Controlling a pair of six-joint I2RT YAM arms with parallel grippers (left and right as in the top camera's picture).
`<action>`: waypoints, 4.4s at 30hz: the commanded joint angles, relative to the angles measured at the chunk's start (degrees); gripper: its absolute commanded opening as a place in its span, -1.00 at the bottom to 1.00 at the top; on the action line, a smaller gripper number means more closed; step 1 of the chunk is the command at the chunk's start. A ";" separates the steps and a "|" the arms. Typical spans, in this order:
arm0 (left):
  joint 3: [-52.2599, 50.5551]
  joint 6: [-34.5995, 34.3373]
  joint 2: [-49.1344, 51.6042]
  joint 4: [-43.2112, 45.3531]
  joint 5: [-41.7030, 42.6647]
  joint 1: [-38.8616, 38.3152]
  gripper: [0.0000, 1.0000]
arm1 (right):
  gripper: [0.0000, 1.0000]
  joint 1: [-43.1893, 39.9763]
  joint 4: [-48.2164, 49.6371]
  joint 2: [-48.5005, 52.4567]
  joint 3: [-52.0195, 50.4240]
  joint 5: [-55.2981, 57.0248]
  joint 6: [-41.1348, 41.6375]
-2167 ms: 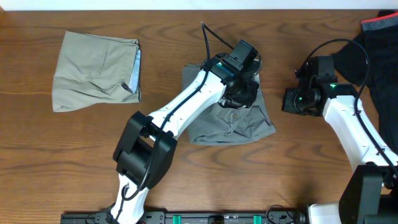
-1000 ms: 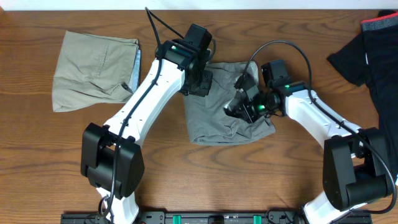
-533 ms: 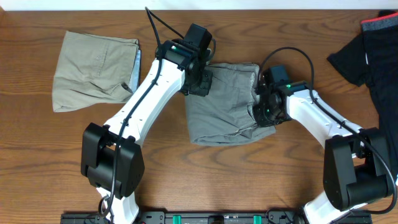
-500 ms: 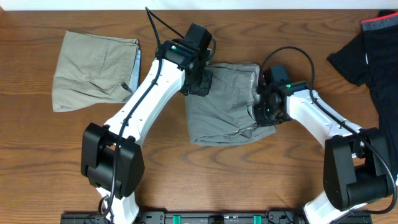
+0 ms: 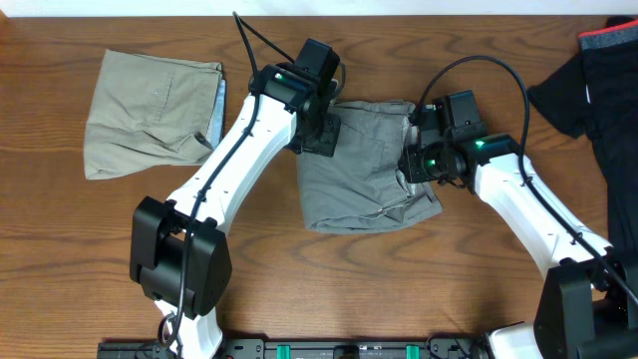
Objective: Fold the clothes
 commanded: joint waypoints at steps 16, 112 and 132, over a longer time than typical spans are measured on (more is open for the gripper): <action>-0.11 0.37 0.96 -0.26 -0.33 0.15 0.08 | -0.33 -2.62 2.40 3.37 0.22 -12.76 -0.72; -0.13 11.65 3.67 5.92 13.86 -3.04 -0.16 | -0.69 -8.35 -8.35 -9.75 0.44 11.67 8.09; -0.11 12.39 22.40 11.21 17.68 -2.86 -0.70 | -0.97 -15.98 -1.68 5.75 -12.74 20.46 23.17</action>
